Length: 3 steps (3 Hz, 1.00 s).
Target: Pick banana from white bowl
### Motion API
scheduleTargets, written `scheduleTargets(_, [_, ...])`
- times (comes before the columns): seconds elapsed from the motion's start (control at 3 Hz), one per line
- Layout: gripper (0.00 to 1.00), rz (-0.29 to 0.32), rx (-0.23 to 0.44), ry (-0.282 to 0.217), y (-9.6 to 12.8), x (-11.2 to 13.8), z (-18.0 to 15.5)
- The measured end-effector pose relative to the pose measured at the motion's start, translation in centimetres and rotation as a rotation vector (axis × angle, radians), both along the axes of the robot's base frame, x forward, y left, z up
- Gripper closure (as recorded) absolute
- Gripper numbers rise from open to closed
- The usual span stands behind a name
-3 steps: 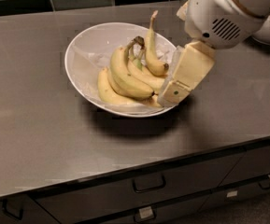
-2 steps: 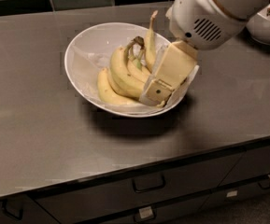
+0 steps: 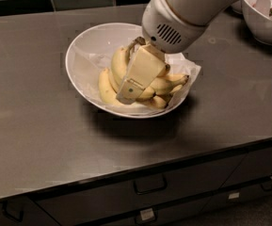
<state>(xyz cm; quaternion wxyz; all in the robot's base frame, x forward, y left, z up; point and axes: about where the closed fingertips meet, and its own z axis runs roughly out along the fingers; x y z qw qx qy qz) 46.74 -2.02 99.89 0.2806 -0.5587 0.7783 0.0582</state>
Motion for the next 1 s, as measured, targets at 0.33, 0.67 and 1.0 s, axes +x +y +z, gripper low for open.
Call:
scheduleTargets(0.33, [0.00,0.062,-0.019,0.077,1.21,1.21,-2.10])
scheduleTargets(0.67, [0.00,0.062,-0.019,0.076,1.21,1.20,-2.09])
scheduleTargets(1.0, [0.00,0.035,-0.026,0.082,1.18,1.44,-2.48])
